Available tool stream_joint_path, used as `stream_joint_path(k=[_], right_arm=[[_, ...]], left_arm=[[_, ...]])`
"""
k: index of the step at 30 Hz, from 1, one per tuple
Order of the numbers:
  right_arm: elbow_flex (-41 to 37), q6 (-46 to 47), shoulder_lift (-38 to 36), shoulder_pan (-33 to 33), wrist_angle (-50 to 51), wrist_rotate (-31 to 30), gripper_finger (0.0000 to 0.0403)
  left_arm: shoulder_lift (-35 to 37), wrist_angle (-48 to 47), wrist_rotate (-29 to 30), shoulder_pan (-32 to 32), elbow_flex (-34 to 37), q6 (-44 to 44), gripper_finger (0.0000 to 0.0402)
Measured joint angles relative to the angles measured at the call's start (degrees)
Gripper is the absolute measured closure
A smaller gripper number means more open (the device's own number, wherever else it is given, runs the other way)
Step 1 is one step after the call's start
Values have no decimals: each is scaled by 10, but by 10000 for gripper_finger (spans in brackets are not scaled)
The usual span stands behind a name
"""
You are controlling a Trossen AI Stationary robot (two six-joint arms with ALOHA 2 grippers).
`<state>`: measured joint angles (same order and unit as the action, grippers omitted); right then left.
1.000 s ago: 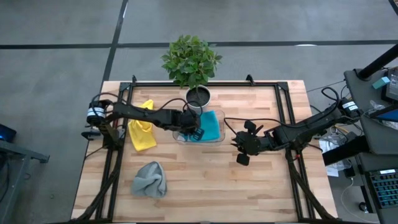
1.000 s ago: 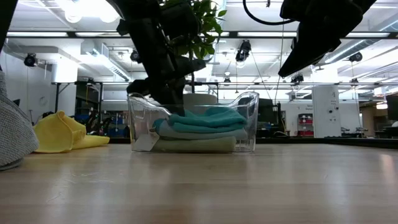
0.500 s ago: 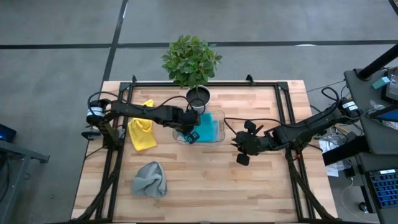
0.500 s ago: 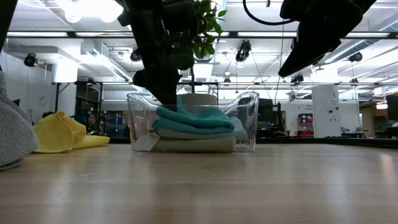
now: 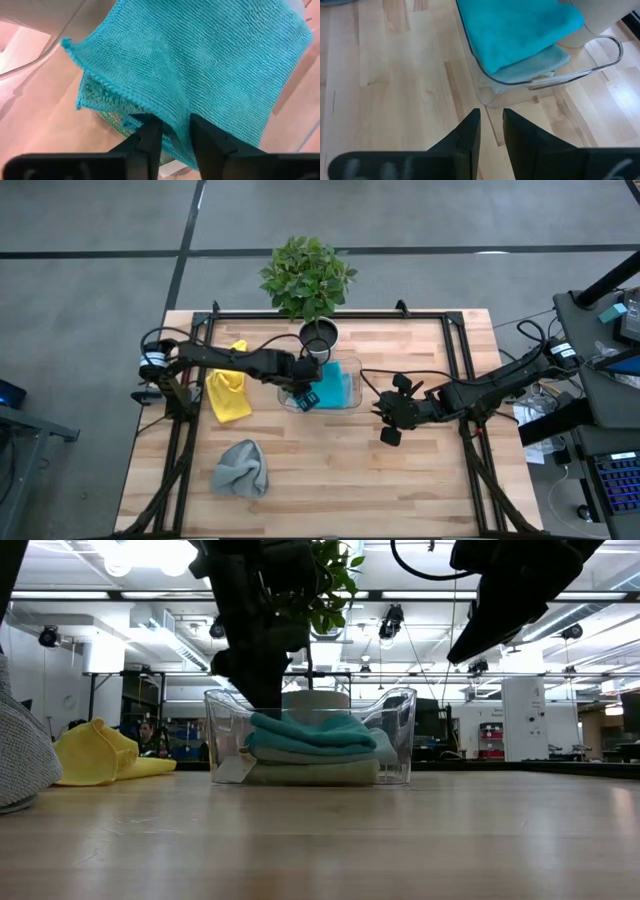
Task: Fold microfiber towels
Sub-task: Stack the folded blue microfiber cloth on top of the folded light blue microfiber cloth
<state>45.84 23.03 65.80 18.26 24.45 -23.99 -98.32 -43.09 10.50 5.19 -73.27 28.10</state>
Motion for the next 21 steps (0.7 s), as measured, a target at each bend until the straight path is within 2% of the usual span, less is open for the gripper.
stream_joint_path(k=[5,8,13,18,21], right_arm=[[3,-7,0,-4,-9,0,330],[16,-21,0,-15,-13,0,331],[34,-59,0,-50,-29,7,346],[46,-116,26,-109,-88,78,383],[65,-154,61,-146,-114,110,393]], left_arm=[[0,-54,-2,0,-19,-3,290],[1,-75,-3,0,-33,-20,288],[2,-72,-38,-6,-41,-70,288],[2,-59,-39,-22,-37,-141,288],[2,-31,-39,-29,-26,-184,288]])
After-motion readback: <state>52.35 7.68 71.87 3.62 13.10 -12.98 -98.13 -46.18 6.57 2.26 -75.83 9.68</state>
